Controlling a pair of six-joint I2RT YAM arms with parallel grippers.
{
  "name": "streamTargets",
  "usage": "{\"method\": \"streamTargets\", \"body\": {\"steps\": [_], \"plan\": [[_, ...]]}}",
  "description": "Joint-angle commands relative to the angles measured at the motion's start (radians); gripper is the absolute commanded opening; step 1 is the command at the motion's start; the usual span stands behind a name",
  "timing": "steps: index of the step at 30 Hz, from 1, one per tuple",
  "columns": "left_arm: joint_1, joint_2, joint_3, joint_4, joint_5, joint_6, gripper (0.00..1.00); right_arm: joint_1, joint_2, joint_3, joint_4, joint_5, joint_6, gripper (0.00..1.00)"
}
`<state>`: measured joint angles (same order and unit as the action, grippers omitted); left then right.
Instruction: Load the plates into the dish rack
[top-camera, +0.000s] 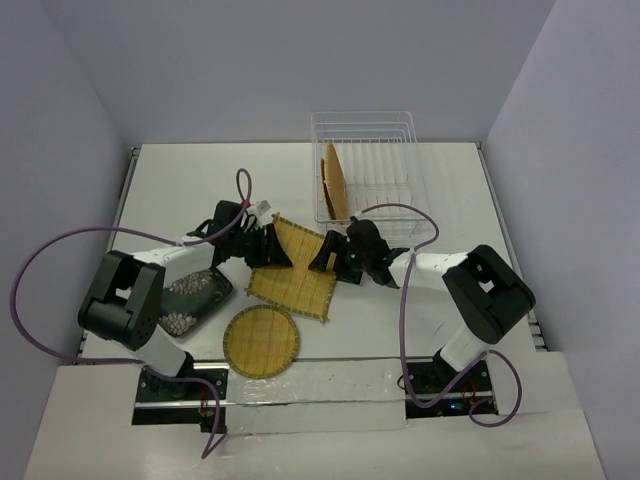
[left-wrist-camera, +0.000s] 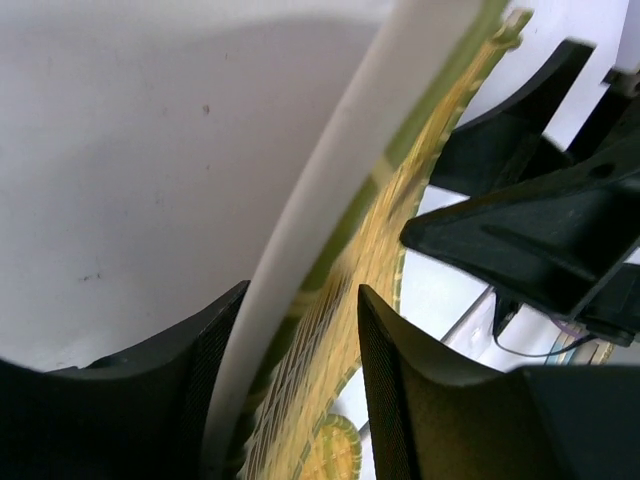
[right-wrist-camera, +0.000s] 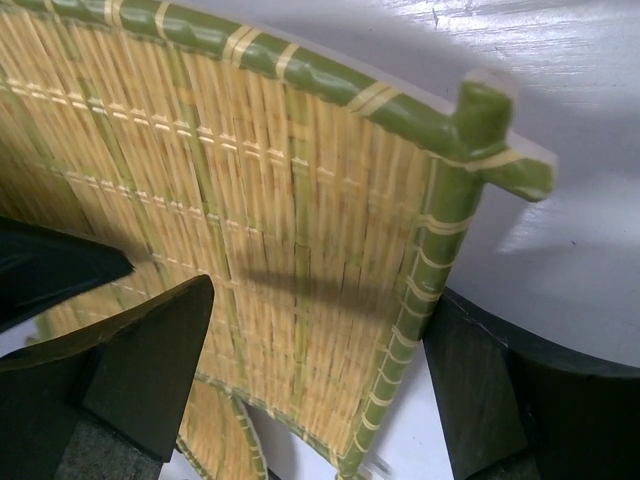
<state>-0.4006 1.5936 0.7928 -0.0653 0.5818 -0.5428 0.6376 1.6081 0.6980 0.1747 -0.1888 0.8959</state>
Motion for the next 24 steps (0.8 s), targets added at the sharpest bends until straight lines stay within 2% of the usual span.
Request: {"method": "streamTargets", "body": {"steps": [1,4,7,10,15,19,22,24], "plan": [[-0.014,-0.021,0.129,-0.046,-0.055,0.014,0.01,0.010,-0.007,-0.031,-0.007,0.005,-0.016,0.90],[-0.001,-0.044,0.175,-0.124,-0.092,0.027,0.00,0.010,-0.063,-0.048,-0.009,0.027,-0.035,0.91],[0.000,-0.105,0.213,-0.189,-0.177,0.019,0.00,0.010,-0.192,-0.078,-0.029,0.091,-0.084,0.93],[0.000,-0.226,0.226,-0.260,-0.323,-0.026,0.00,0.008,-0.408,-0.107,-0.112,0.201,-0.156,0.95],[-0.001,-0.343,0.214,-0.312,-0.473,-0.097,0.00,0.002,-0.609,-0.112,-0.241,0.345,-0.199,0.96],[-0.006,-0.381,0.228,-0.378,-0.552,-0.116,0.00,-0.001,-0.687,-0.117,-0.263,0.358,-0.213,0.97],[-0.007,-0.352,0.243,-0.453,-0.630,-0.122,0.00,-0.003,-0.696,-0.117,-0.271,0.365,-0.210,0.97],[-0.007,-0.314,0.250,-0.472,-0.632,-0.126,0.00,-0.003,-0.685,-0.116,-0.271,0.362,-0.203,0.97]]}}
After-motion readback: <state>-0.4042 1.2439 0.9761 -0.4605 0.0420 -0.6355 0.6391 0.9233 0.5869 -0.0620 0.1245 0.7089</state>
